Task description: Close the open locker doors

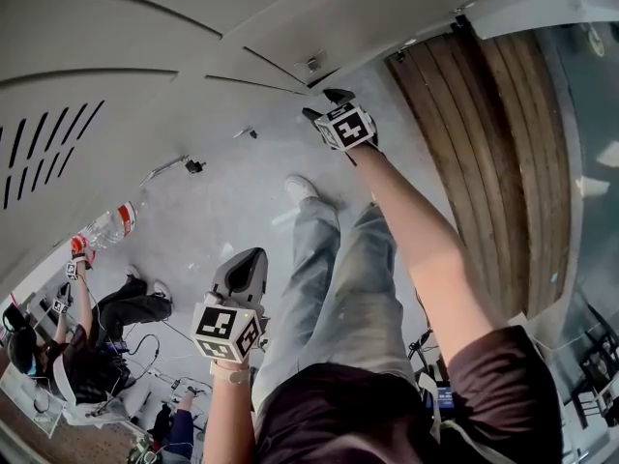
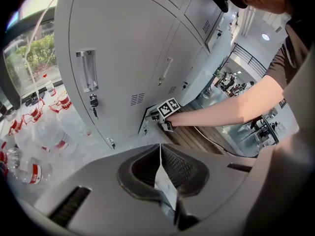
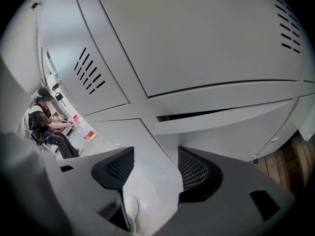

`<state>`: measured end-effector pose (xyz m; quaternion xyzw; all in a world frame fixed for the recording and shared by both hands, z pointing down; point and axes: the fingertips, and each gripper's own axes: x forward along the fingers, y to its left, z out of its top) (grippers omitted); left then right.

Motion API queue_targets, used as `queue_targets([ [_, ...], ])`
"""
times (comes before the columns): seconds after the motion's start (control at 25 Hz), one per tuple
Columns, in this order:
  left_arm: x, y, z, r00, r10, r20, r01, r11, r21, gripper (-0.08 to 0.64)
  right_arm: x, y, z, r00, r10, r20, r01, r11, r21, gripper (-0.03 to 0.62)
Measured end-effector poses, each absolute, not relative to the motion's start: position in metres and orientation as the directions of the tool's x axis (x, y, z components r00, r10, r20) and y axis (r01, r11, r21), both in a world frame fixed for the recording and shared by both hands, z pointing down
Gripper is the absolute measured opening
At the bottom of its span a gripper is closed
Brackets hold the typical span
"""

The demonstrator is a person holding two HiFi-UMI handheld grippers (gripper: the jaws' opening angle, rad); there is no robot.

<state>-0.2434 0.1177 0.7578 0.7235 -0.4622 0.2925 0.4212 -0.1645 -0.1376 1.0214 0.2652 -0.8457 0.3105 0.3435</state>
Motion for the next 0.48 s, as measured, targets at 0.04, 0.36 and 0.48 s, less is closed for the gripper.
queue_targets([
  [0.04, -0.244, 0.119, 0.758, 0.400, -0.422, 0.813, -0.916, -0.215, 0.339, 0.020, -0.166, -0.139, 1.022, -0.624, -0.233, 0.746, -0.656, 0.676, -0.337, 0.288],
  [0.36, -0.249, 0.125, 0.759, 0.398, -0.419, 0.816, -0.917, -0.196, 0.347, 0.020, -0.181, -0.148, 1.017, -0.621, -0.220, 0.753, -0.613, 0.734, -0.291, 0.342],
  [0.48, -0.252, 0.125, 0.761, 0.395, -0.420, 0.817, -0.919, -0.189, 0.347, 0.020, -0.184, -0.151, 1.016, -0.626, -0.229, 0.745, -0.608, 0.742, -0.283, 0.361],
])
